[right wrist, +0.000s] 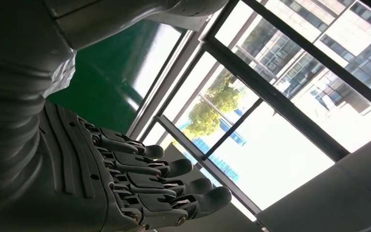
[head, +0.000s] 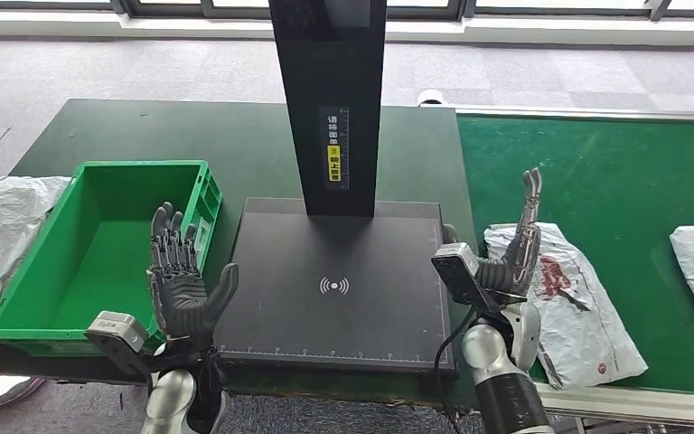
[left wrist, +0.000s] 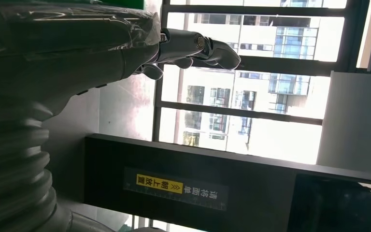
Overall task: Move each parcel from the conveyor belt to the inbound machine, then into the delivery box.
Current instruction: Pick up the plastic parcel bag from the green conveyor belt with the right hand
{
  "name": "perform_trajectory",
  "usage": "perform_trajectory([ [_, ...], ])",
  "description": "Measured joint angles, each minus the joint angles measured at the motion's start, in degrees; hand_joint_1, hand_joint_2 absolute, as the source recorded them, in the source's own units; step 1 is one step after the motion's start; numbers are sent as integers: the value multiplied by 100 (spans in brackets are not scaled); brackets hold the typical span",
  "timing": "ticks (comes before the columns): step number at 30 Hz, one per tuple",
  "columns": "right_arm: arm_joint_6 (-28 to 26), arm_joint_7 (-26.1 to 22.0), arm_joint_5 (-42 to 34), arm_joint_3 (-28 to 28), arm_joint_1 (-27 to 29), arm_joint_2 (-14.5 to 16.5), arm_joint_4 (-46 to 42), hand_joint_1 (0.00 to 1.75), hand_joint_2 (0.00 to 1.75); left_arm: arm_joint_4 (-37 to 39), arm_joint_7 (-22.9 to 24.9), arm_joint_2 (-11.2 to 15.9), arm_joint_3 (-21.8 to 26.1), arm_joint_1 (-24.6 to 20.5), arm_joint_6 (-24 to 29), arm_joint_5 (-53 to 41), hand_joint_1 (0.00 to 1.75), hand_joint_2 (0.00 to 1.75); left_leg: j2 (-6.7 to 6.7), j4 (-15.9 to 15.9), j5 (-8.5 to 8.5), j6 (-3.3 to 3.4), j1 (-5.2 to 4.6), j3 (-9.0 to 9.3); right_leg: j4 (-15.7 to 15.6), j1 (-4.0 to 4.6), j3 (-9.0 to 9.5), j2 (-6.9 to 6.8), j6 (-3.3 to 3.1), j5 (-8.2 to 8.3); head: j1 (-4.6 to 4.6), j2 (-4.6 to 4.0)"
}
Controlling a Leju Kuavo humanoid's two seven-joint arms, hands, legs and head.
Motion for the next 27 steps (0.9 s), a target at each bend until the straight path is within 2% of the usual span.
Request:
perform_trajectory([
  [11,-18,55,111,-58,-25,-54,136,0,175,-9,0,0,15,13,0,1,0,175,0,0,1,0,0,1,0,1,0,0,0,0,0,0],
  [13,-109,437,664,-150,-25,-57,142,0,175,-11,0,0,16,15,0,8,0,175,0,1,1,0,0,1,0,0,0,-1,0,0,0,0],
  [15,-216,1056,1692,-379,-32,-82,142,0,175,-11,-1,0,16,25,0,29,0,175,-1,1,0,0,-1,1,0,-1,0,-2,0,0,0,0],
  [17,-258,1596,2631,-740,-55,-151,147,0,175,-17,-5,-1,16,50,5,57,0,175,-2,2,0,1,-2,0,-1,-4,1,-3,1,0,0,0],
  [19,-222,2169,3233,-1162,-98,-254,191,0,175,-40,-4,-5,16,78,15,84,0,175,-5,3,-1,3,-4,0,-1,-8,1,-6,2,0,0,0],
  [22,87,3013,3412,-1718,-155,-487,471,0,175,-94,25,-10,17,92,38,109,0,175,-12,6,-6,13,-5,-1,-3,-11,5,-11,4,-1,0,1],
  [27,280,3291,3118,-2226,-130,-804,977,0,175,-139,63,-14,30,95,41,154,0,175,-2,8,-9,21,-8,0,-3,-15,2,-4,12,2,0,1],
])
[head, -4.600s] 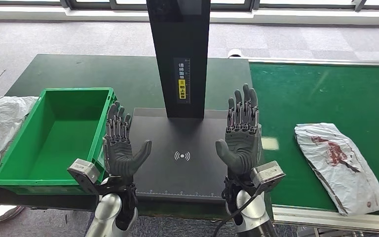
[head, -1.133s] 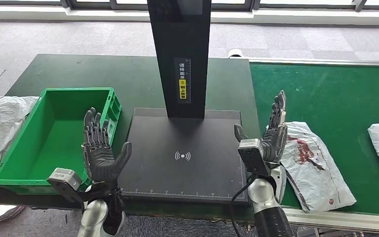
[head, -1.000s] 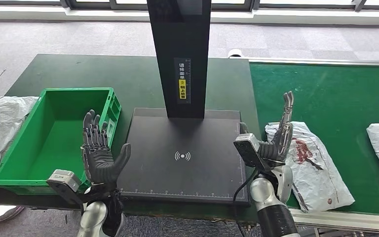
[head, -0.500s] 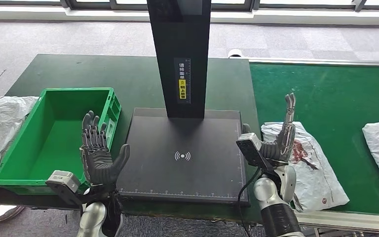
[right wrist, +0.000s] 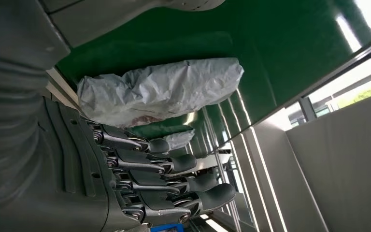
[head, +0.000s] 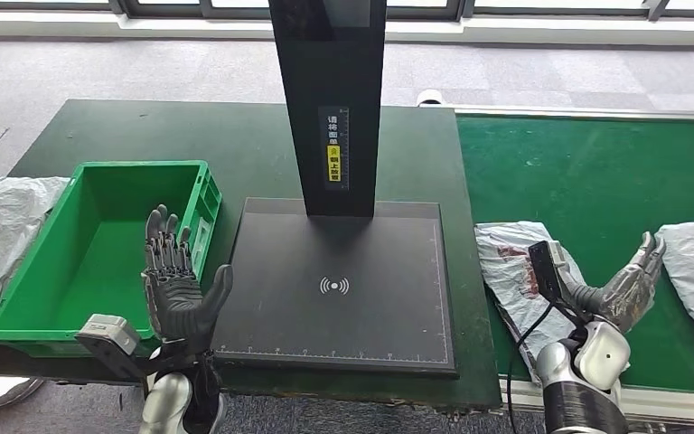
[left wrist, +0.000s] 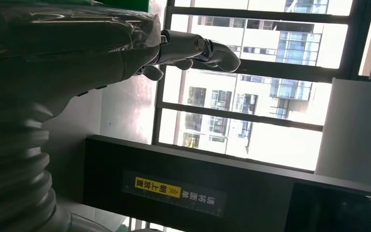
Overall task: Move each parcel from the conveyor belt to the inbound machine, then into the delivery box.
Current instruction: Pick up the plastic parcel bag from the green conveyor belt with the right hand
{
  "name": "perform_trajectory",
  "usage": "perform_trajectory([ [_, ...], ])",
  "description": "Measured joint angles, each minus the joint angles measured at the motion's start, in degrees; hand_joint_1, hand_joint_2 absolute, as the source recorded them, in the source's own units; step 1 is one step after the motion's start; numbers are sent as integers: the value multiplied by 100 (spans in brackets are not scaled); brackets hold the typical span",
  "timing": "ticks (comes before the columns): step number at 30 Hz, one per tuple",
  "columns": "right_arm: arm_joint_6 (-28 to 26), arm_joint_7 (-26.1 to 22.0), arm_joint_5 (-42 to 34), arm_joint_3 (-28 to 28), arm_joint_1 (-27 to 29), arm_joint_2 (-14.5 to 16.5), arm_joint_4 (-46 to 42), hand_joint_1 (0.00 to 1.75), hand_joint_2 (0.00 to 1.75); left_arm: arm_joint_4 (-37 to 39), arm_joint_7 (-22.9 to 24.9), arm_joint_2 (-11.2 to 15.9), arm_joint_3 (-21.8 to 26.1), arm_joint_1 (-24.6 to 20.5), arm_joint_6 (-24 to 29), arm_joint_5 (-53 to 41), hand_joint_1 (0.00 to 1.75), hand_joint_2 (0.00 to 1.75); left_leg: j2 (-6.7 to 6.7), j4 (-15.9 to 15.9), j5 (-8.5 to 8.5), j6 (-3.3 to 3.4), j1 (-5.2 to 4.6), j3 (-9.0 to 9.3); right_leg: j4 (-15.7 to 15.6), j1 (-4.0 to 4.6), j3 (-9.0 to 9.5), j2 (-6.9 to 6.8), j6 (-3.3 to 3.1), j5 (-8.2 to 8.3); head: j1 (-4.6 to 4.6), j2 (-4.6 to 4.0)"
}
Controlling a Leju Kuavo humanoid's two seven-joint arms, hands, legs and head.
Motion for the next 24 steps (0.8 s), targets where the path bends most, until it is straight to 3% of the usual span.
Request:
perform_trajectory([
  [12,399,66,-247,-186,61,-115,242,0,175,-49,50,-6,4,-3,-30,19,0,175,1,-1,1,-1,1,0,0,4,-1,1,0,0,0,0],
  [18,1596,-658,-1020,-186,34,-108,331,0,175,-94,48,-6,4,-2,-82,12,0,175,-1,-1,2,1,1,-1,0,1,1,-2,0,0,0,0],
  [24,1752,-759,-1127,-186,-19,-93,466,0,175,-144,48,-6,4,-1,-100,6,0,175,-3,-1,4,5,1,-4,0,1,1,-7,1,0,0,0],
])
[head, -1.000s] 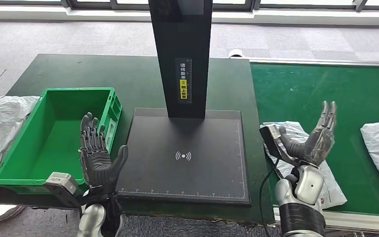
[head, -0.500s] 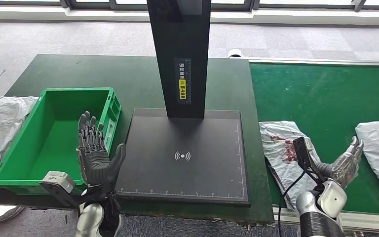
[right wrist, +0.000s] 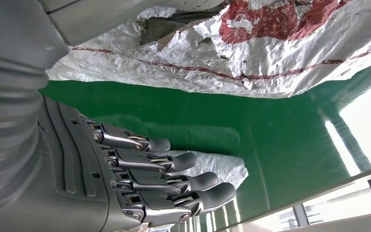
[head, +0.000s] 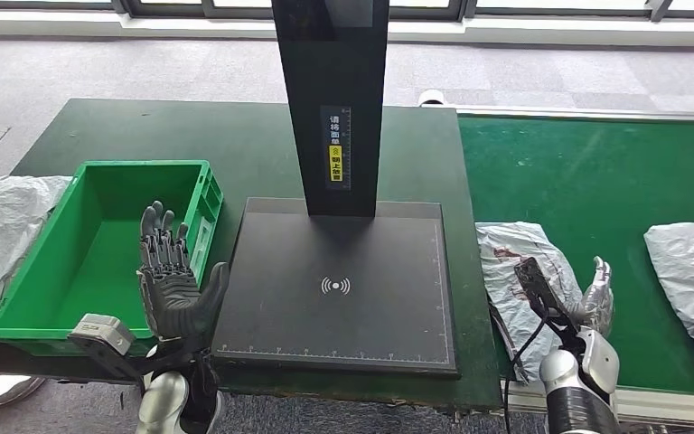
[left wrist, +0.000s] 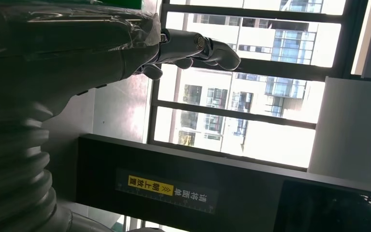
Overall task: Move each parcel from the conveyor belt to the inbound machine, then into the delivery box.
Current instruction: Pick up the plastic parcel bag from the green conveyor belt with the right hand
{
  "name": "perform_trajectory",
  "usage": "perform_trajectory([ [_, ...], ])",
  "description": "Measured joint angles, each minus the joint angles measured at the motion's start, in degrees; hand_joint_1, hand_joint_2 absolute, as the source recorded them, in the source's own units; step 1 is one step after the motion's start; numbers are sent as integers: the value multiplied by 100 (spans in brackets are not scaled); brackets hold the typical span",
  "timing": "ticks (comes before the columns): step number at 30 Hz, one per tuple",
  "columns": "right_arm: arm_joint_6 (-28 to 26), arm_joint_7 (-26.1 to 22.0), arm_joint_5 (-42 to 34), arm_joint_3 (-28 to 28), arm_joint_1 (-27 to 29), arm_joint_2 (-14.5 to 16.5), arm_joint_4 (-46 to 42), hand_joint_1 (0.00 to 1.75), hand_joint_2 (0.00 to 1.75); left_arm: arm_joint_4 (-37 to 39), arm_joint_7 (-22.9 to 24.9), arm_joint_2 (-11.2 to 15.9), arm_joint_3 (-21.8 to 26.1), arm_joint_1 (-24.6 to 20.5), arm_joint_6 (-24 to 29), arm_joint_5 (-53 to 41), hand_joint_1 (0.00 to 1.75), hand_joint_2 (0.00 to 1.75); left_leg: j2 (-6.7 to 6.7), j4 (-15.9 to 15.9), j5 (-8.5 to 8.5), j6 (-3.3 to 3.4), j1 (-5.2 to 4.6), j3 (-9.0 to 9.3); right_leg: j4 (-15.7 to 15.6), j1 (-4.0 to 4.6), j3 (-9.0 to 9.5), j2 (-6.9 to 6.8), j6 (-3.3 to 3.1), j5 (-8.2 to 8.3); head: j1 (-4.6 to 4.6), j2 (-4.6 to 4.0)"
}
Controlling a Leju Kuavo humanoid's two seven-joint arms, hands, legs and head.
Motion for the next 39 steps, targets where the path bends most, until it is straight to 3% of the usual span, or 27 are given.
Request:
perform_trajectory([
  [22,456,299,253,0,-176,-6,747,0,175,141,105,-11,0,-45,-166,-214,0,175,2,1,0,0,0,2,0,0,-2,2,1,0,0,-1],
  [27,659,464,399,0,-184,-52,980,9,175,146,122,-11,1,-48,-179,-223,0,175,1,1,0,1,0,1,0,0,-2,2,1,0,0,-2],
  [28,695,484,424,0,-189,-56,1026,14,175,146,126,-11,1,-48,-179,-223,0,175,1,1,0,1,0,1,0,0,-2,2,1,0,0,-2],
  [32,751,492,456,0,-216,-61,1174,170,175,147,138,-11,0,-48,-179,-223,0,175,1,0,0,1,0,1,0,0,-1,1,1,0,0,-1],
  [39,769,439,453,0,-280,-86,1342,175,175,162,134,-9,5,-45,-179,-217,0,175,2,1,0,1,0,3,0,1,0,2,1,0,0,-1],
])
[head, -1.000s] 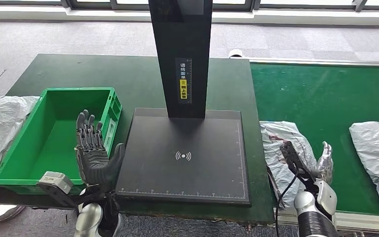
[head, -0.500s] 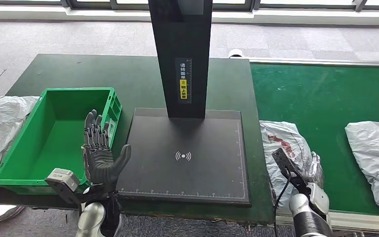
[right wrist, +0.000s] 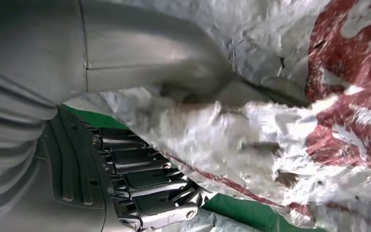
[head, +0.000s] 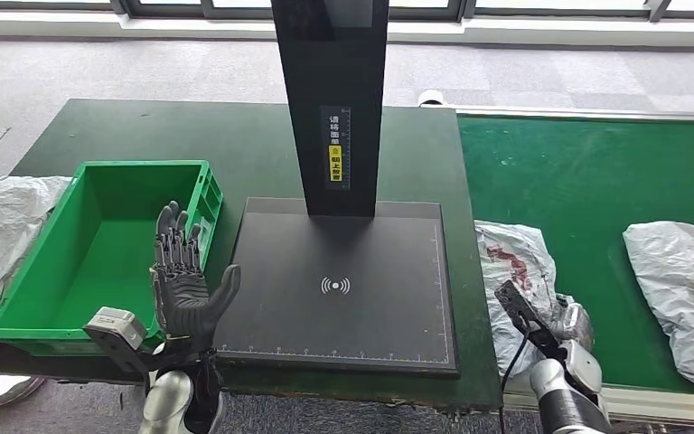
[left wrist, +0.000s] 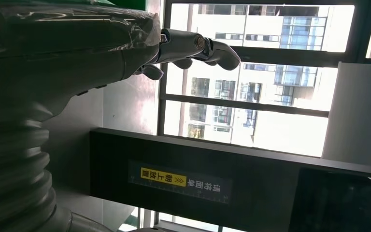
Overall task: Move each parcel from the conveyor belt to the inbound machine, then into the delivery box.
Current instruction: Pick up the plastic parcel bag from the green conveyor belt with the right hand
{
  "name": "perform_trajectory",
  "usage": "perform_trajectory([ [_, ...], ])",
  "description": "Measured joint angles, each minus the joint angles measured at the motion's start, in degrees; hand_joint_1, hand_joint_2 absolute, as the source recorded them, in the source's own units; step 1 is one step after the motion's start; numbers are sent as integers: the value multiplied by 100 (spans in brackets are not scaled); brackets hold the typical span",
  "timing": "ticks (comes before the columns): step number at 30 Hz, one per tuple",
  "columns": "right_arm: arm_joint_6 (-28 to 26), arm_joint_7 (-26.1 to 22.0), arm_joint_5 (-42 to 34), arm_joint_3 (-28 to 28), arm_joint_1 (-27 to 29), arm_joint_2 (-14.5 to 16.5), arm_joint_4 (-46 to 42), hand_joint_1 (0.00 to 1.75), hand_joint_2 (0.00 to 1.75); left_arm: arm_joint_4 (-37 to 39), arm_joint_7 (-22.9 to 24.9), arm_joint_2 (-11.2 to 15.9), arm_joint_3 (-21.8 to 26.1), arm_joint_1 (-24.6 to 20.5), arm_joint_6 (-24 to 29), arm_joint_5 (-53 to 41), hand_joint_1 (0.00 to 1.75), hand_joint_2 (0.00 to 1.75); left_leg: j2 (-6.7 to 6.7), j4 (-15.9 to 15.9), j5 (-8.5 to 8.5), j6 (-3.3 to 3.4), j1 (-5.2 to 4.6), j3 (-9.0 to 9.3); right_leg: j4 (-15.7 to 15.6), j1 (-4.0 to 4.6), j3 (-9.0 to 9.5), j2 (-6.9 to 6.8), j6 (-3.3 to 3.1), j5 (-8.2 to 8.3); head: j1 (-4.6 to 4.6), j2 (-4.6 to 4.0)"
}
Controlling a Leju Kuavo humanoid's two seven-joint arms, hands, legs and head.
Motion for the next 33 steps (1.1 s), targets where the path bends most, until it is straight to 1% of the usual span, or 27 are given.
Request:
perform_trajectory([
  [8,-46,-137,-213,6,11,-20,-13,175,175,-65,-3,14,24,28,81,72,0,175,-1,0,0,0,0,1,0,2,3,0,0,0,0,0],
  [15,-511,-232,-497,74,40,35,-225,175,175,-291,7,15,43,153,191,115,0,175,-2,-1,0,-1,0,-2,0,4,2,-1,0,0,0,1],
  [20,-588,-236,-536,105,50,70,-348,175,175,-374,24,14,55,195,197,115,0,175,-2,-1,0,0,0,-3,0,-1,2,-2,0,0,0,0],
  [22,-708,-294,-575,107,84,84,-416,175,175,-395,30,14,58,210,205,114,0,175,-3,-1,1,2,0,-4,0,-3,2,-4,1,0,0,0],
  [23,-841,-363,-608,107,125,97,-483,175,175,-408,33,13,59,219,218,114,0,175,-5,0,1,3,0,-5,0,-4,2,-5,1,0,0,0],
  [25,-1282,-595,-657,107,257,165,-813,175,175,-451,38,10,63,238,251,109,0,175,-9,0,2,5,0,-7,0,-5,1,-9,2,1,0,1],
  [28,-2136,-1031,-392,124,540,353,-1735,175,175,-513,51,5,67,250,294,101,0,175,-12,0,2,4,0,-8,0,-4,0,-11,2,0,0,1],
  [30,-2700,-1442,-121,148,757,517,-2502,175,175,-524,57,3,64,250,310,98,0,175,-12,-1,2,3,0,-7,0,-1,-2,-10,2,-2,0,1],
  [31,-2897,-1696,-45,157,841,602,-2859,175,175,-525,57,3,61,249,316,98,0,175,-9,-1,0,1,0,-7,0,1,-3,-7,2,-2,0,1],
  [33,-3062,-2224,-43,157,935,754,-3402,175,175,-519,58,2,53,245,325,99,0,175,-1,-1,-2,-2,0,-1,0,3,-4,3,1,-2,-1,1],
])
